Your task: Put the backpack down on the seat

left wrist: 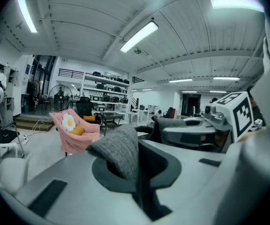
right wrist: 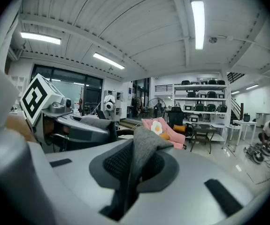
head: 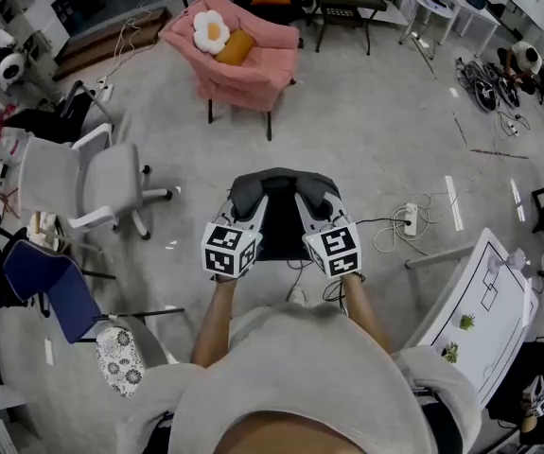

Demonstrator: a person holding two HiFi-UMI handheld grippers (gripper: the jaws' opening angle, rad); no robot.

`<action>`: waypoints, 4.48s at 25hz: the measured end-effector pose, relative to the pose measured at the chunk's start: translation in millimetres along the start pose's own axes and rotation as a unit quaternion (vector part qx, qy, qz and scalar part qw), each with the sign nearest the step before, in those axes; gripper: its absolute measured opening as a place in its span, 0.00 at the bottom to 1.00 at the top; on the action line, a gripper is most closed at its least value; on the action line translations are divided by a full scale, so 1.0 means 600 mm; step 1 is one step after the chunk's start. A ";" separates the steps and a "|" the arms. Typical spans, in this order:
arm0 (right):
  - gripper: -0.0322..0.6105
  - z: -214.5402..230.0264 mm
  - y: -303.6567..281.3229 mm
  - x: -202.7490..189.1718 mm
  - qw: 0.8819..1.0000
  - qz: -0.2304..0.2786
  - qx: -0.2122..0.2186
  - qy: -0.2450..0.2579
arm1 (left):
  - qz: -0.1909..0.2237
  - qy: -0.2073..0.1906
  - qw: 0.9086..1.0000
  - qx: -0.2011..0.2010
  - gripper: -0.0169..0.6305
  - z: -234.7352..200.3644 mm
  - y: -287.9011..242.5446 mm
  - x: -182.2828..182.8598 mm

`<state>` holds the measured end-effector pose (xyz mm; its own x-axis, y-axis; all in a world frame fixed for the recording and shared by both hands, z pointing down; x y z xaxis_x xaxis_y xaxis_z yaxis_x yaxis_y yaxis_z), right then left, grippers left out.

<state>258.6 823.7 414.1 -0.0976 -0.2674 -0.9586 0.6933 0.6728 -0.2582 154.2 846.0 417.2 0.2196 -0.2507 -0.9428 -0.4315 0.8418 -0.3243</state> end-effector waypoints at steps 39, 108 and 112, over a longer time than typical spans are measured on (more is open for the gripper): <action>0.09 0.263 -0.382 0.076 1.000 -0.021 -0.004 -0.014 | -0.008 0.028 0.999 -0.013 0.07 -0.284 -0.365 0.037; 0.10 0.840 -1.263 0.501 0.999 0.041 0.035 0.006 | 0.023 -0.017 0.999 0.029 0.07 -1.026 -1.149 0.368; 0.10 0.870 -1.293 0.504 0.999 0.040 0.033 0.002 | 0.016 -0.020 0.999 0.028 0.07 -1.043 -1.184 0.371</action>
<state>63.9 -139.1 387.3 -0.0422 -0.2115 -0.9765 0.7451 0.6445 -0.1718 -37.8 -106.8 389.9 0.2411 -0.2041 -0.9488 -0.3904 0.8746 -0.2874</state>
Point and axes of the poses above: the fingertips, and each gripper's own axes: y backward along the fingers, z to its right, x out of its top, the point moved 3 cm from there along y, backward along the fingers, and after that the axes turned 11 degrees about -y, right-handed, at the moved point
